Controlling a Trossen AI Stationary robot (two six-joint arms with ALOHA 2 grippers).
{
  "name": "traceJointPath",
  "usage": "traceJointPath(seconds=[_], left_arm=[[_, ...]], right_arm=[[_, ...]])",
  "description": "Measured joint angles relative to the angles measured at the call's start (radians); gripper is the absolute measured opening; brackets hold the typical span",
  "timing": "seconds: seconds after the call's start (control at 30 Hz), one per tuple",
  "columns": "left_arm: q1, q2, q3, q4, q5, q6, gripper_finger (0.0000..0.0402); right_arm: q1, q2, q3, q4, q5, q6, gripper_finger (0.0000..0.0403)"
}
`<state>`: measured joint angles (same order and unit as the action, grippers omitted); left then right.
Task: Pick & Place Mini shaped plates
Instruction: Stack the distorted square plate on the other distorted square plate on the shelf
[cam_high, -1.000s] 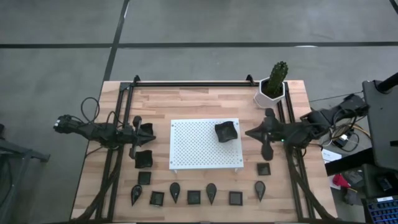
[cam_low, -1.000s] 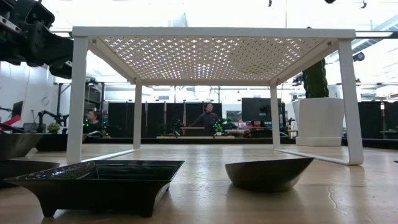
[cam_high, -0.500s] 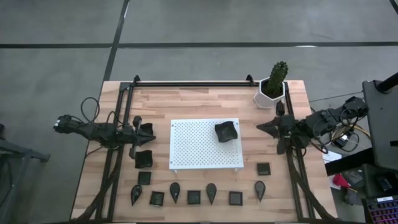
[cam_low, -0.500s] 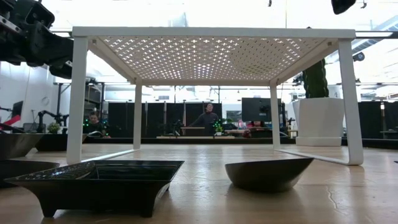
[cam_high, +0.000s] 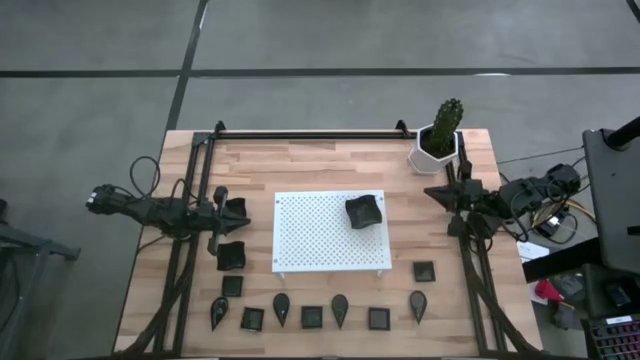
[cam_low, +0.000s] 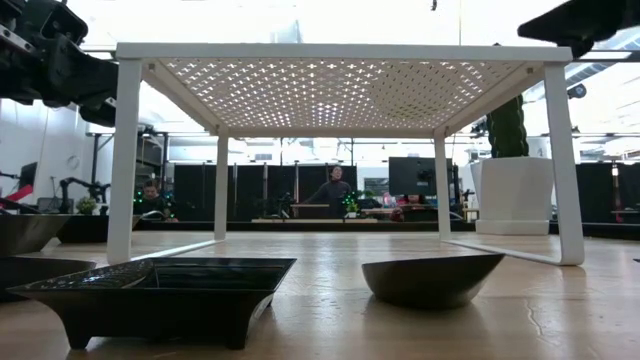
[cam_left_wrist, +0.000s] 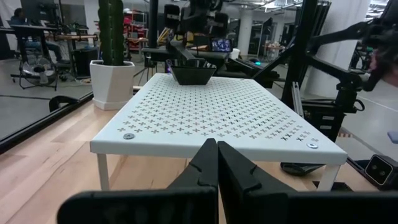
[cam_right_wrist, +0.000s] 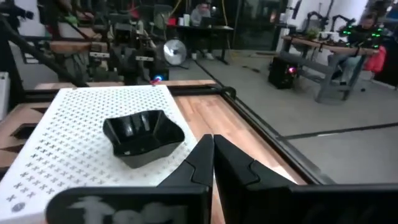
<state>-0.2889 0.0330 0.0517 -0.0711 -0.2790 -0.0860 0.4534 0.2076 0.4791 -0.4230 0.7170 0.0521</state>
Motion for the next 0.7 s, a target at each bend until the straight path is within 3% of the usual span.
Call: traceJointPath(seconds=[0.23, 0.37, 0.53, 0.7], left_arm=[[0.000, 0.000, 0.000, 0.005, 0.000, -0.008, 0.0000], [0.000, 0.000, -0.004, 0.025, 0.000, -0.134, 0.0000], [0.000, 0.002, -0.004, 0.136, -0.002, -0.276, 0.0000], [0.001, 0.003, -0.004, 0.169, 0.002, -0.291, 0.0000]], right_arm=[[0.000, -0.120, -0.082, 0.000, -0.041, -0.027, 0.0008], [0.000, -0.197, -0.131, 0.002, -0.042, -0.017, 0.0008], [0.000, -0.207, -0.194, 0.013, -0.033, 0.067, 0.0008], [-0.001, -0.205, -0.248, 0.062, -0.060, 0.044, 0.0009]])
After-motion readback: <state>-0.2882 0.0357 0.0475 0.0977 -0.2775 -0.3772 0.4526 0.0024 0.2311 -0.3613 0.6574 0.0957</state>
